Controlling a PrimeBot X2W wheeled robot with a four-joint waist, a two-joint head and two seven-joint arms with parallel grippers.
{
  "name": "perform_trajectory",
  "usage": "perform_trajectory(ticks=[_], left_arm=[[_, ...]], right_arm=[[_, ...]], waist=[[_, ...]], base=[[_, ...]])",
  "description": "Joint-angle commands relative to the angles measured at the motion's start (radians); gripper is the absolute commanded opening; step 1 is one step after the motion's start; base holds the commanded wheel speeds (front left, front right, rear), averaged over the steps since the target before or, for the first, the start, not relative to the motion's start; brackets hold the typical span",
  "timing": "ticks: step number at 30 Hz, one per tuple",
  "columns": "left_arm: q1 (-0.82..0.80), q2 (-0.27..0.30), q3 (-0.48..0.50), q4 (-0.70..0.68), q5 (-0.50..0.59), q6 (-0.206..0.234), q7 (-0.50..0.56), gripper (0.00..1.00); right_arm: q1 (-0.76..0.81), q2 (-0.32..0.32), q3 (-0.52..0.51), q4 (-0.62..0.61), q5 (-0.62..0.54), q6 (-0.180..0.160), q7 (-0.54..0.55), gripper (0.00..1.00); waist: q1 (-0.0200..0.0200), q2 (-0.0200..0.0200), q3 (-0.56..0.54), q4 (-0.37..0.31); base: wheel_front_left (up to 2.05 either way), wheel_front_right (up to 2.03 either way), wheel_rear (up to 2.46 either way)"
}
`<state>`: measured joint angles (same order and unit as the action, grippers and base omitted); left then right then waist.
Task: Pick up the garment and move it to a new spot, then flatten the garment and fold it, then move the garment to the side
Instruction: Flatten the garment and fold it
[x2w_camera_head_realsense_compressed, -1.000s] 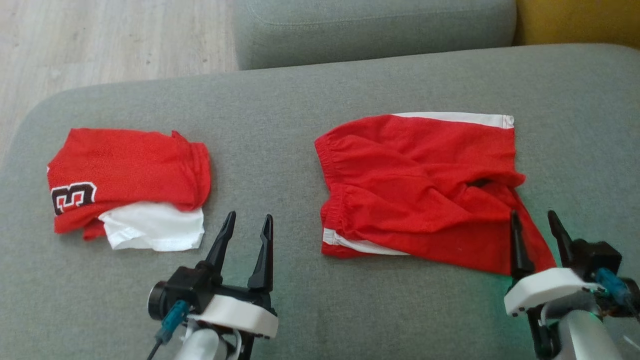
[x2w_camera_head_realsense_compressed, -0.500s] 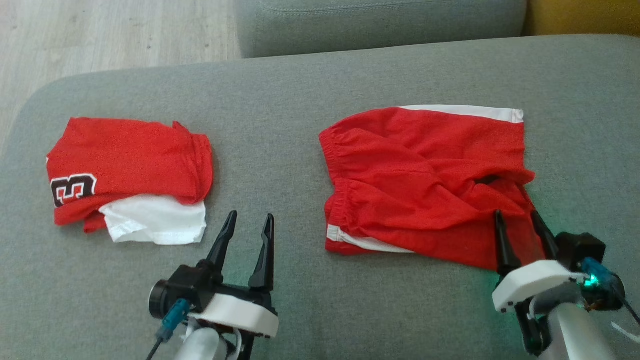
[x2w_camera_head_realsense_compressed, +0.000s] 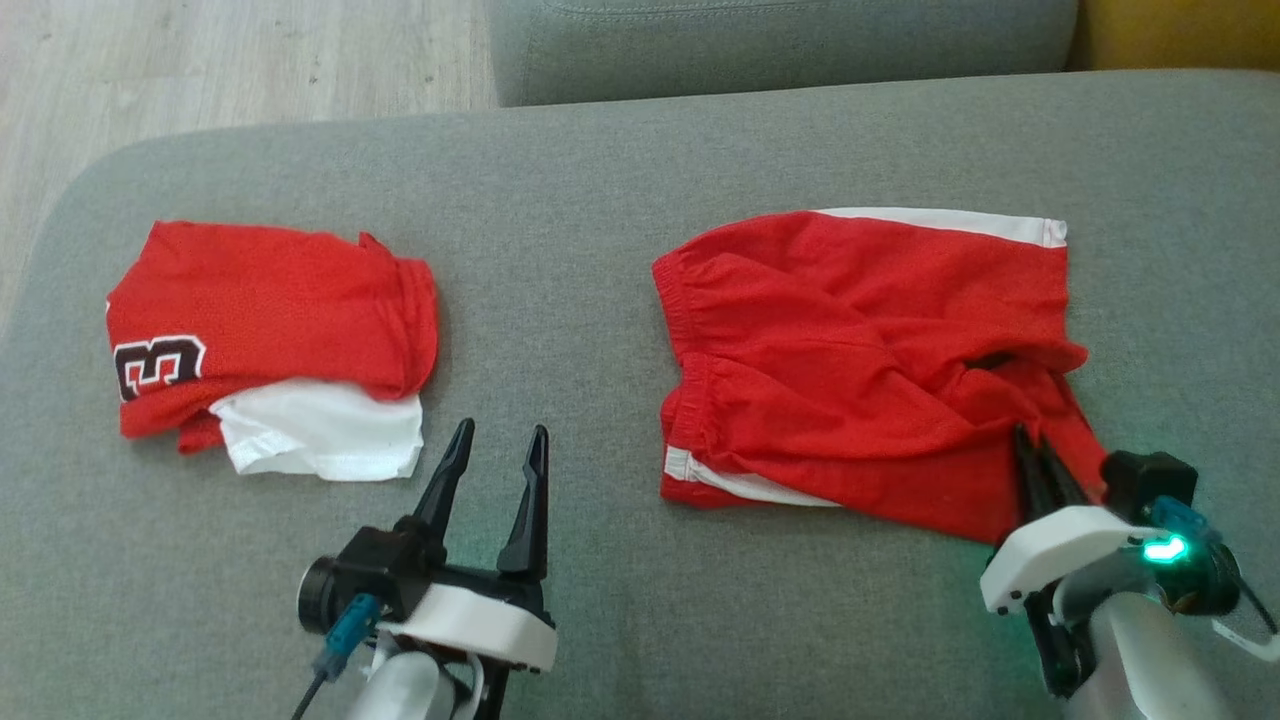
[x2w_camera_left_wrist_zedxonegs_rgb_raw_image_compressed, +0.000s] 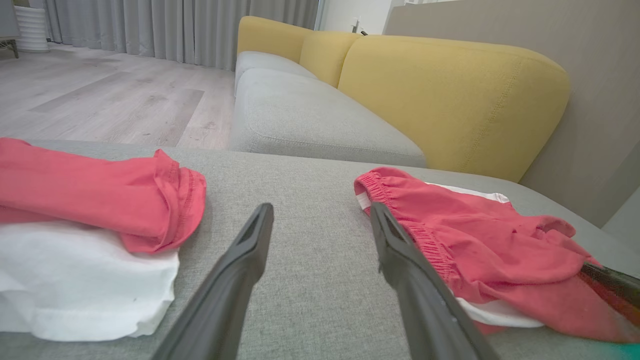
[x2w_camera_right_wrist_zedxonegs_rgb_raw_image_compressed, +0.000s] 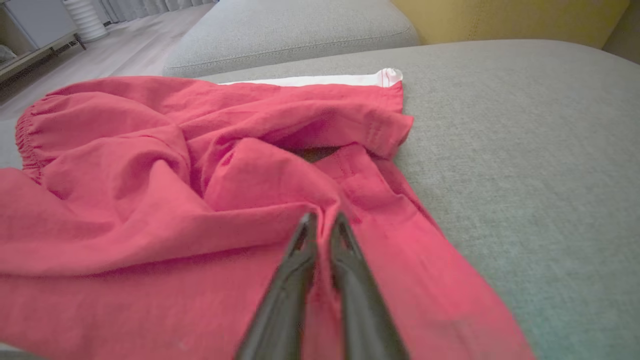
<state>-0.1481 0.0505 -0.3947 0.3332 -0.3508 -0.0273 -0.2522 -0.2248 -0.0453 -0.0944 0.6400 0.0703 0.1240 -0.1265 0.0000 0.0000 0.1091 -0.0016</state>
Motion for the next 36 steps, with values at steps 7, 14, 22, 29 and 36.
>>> perform_trajectory(ticks=[7,14,22,29,36], left_arm=[[-0.041,0.000,0.027,-0.020,0.006,-0.001,-0.010,1.00],[-0.042,0.000,0.018,-0.022,-0.001,0.000,-0.010,1.00],[-0.048,0.000,0.014,-0.023,-0.003,0.000,-0.010,1.00],[-0.057,0.000,0.006,-0.023,-0.005,0.000,-0.010,1.00],[-0.054,0.000,0.022,-0.029,0.002,0.002,-0.010,1.00]], right_arm=[[-0.051,-0.005,0.027,-0.069,-0.022,0.007,-0.014,0.00],[-0.069,-0.005,0.028,-0.131,-0.024,0.007,0.038,0.00],[-0.134,-0.005,0.007,-0.113,-0.088,0.007,0.106,0.00],[-0.211,-0.005,-0.035,-0.016,-0.183,0.007,0.060,1.00],[-0.205,-0.005,-0.032,0.008,-0.147,0.007,-0.091,1.00]], waist=[[0.0000,0.0000,-0.013,-0.006],[0.0000,0.0000,-0.015,0.003],[0.0000,0.0000,-0.007,0.028],[0.0000,0.0000,0.002,0.048],[0.0000,0.0000,-0.004,0.033]], base=[[0.00,0.00,0.00],[0.00,0.00,0.00],[0.00,0.00,0.00],[0.00,0.00,0.00],[0.00,0.00,0.00]])
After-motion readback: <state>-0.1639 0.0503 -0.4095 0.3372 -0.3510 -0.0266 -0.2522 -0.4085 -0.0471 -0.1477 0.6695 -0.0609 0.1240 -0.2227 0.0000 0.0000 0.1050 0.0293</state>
